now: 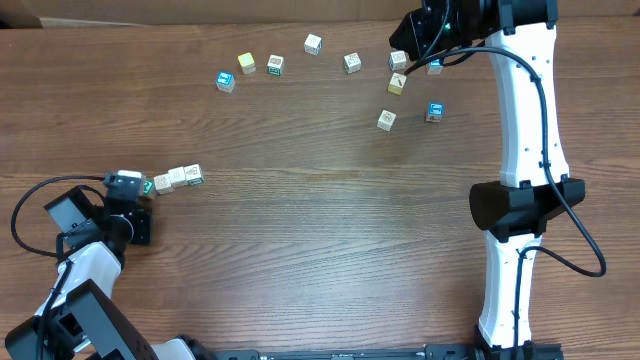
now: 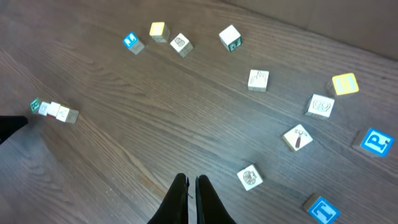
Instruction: Form a horizontal line
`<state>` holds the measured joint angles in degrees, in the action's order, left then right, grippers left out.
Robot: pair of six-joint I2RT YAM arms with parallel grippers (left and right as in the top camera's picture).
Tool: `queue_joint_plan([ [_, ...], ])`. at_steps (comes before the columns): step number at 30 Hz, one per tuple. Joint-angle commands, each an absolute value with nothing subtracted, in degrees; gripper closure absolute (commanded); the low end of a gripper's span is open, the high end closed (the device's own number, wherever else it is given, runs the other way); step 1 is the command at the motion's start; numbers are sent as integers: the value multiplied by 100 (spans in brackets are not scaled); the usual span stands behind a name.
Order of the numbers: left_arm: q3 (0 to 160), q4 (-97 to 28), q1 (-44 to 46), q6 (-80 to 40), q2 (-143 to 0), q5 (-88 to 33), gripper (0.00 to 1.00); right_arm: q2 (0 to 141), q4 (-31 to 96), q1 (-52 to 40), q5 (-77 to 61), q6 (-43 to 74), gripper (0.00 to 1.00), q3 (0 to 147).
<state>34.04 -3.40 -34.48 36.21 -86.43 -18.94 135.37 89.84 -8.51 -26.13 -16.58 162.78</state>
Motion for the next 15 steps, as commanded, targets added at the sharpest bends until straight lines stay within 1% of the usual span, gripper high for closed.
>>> queue_joint_plan([
  [1,3391,-272,-3413,3684,-8700,-2104,96,13382,8923,-860,-2644,-1726,96,16407],
  [8,3391,-272,-3415,3684,-8700,-2163,96,13382,9002,-860,-2692,-1979,96,16407],
  [13,3391,-270,-3415,3684,-8700,-2213,96,13382,9561,-860,-2808,-2565,96,16407],
  [15,3391,-272,-3415,3684,-8700,-2211,96,13382,9706,-860,-2700,-2563,96,16398],
])
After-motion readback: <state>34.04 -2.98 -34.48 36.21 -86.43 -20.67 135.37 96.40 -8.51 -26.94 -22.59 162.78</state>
